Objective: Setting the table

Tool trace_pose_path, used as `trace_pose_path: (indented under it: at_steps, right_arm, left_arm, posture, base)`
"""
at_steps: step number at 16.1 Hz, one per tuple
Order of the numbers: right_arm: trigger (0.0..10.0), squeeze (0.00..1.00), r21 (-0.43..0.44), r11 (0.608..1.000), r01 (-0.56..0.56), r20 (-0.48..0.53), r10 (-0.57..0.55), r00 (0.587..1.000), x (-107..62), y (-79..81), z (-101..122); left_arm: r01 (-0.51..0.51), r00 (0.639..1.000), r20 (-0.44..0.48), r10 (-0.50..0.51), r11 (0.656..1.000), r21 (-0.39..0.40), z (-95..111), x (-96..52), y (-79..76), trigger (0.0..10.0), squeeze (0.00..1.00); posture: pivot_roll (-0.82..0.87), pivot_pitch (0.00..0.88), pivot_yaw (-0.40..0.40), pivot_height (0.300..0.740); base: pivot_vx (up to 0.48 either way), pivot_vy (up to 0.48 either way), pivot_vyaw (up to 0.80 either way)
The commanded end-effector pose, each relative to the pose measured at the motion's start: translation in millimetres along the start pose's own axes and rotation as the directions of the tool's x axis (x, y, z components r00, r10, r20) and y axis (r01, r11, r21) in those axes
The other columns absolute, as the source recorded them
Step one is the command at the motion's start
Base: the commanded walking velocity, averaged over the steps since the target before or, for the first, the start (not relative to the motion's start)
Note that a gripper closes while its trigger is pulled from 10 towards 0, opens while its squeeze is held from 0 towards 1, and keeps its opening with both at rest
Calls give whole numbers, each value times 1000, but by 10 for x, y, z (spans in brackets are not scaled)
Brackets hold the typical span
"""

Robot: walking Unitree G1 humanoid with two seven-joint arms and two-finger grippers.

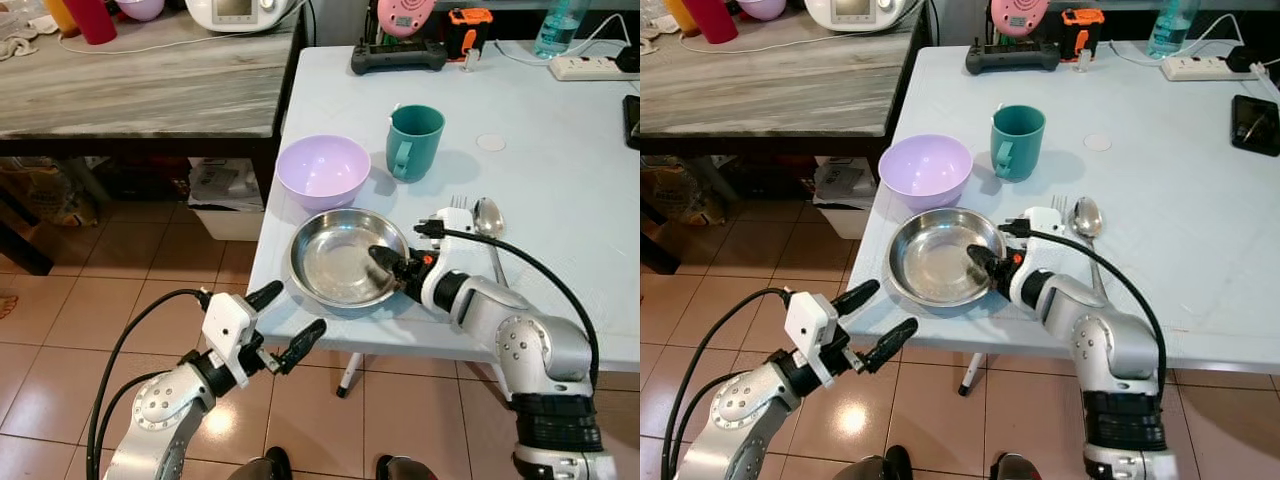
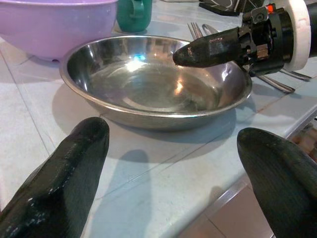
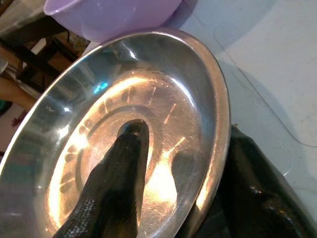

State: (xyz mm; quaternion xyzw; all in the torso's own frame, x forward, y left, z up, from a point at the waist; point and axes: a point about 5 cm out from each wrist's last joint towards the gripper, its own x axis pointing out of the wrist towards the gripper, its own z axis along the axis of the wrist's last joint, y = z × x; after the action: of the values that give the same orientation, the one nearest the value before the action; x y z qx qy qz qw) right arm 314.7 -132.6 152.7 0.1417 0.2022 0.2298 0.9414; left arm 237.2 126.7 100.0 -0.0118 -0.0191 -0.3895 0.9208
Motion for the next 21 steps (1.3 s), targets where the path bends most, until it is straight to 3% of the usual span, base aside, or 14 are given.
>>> trace_pose_path:
  at_steps: [1,17,19,21]
  right_arm:
    - [0,0,12,1000,-2,-81,2,997,40,5,-139]
    - [0,0,92,993,80,-90,-72,993,36,-76,-301]
    - [0,0,103,990,99,-72,-92,993,22,-53,-315]
    - [0,0,116,987,113,-41,-109,993,-13,-13,-331]
  left_arm:
    - [15,1000,-5,-15,1000,9,28,-17,-1,10000,0]
    - [59,998,10,-59,998,2,135,-27,-25,10000,0]
    - [23,1000,11,-23,999,22,129,-35,18,10000,0]
    - [-75,997,18,74,996,39,102,-25,146,10000,0]
  posture:
    - [-175,186,55,740]
    - [-169,181,65,740]
    - [-168,176,65,740]
    - [-170,167,64,740]
  base:
    - [0,0,0]
    - [0,0,0]
    - [0,0,0]
    - [0,0,0]
